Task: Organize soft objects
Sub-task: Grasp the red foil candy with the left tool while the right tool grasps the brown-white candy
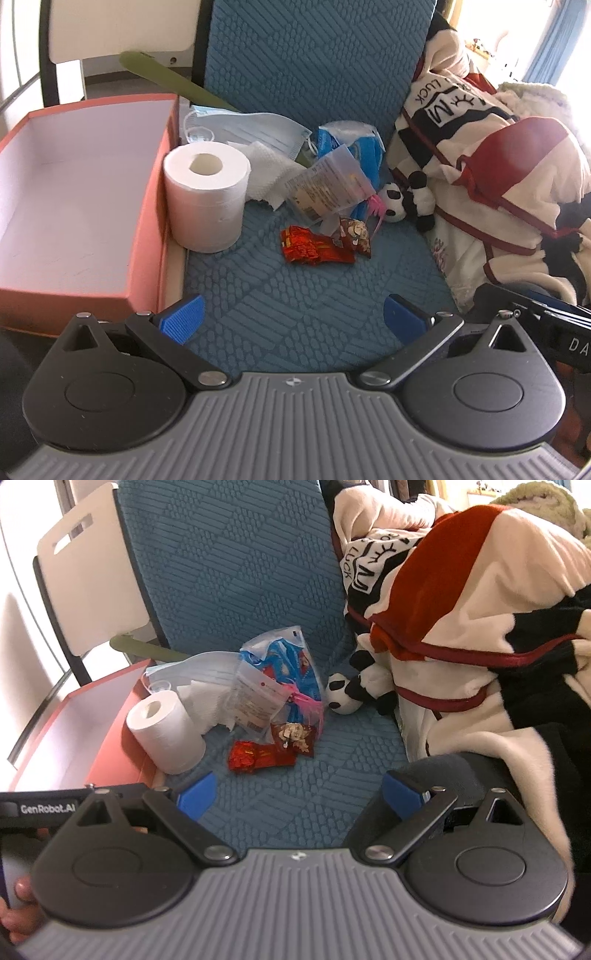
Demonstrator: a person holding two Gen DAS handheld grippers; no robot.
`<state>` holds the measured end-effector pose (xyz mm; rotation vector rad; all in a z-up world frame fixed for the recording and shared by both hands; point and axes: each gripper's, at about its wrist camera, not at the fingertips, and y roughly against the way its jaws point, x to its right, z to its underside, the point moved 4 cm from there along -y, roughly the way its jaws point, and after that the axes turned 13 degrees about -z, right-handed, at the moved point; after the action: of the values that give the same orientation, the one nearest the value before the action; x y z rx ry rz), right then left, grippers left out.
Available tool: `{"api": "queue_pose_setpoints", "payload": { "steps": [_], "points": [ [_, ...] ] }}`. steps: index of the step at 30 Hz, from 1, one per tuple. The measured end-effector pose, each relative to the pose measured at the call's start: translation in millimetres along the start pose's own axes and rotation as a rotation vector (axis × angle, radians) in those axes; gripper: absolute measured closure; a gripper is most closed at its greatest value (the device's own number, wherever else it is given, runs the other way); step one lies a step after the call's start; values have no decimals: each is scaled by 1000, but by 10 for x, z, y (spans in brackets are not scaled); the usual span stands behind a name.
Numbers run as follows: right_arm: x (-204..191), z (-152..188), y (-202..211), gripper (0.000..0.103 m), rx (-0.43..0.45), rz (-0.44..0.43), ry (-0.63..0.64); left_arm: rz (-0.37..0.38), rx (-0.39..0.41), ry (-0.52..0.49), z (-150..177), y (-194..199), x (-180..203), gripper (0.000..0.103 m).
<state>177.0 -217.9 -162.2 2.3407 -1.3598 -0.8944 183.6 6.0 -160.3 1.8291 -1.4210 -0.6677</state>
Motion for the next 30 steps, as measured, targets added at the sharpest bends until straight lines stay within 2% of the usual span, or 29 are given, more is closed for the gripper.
{"api": "queue_pose_setpoints", "payload": {
  "steps": [11, 18, 25, 27, 30],
  "points": [
    [224, -256, -505, 5, -4, -36, -48, -4, -33, -16, -98, -464, 160, 0],
    [279, -321, -910, 5, -42, -70, -92, -19, -51, -28, -90, -727, 249, 0],
    [503, -403, -1209, 6, -94, -141, -229, -21, -16, -42, -161, -988, 364, 0],
    [547, -415, -1297, 17, -109, -155, -259, -17, -10, -30, -196, -1069, 372, 0],
    [597, -433, -1452, 25, -142, -163, -283, 5, 8, -12, -253, -1193, 389, 0]
  ]
}}
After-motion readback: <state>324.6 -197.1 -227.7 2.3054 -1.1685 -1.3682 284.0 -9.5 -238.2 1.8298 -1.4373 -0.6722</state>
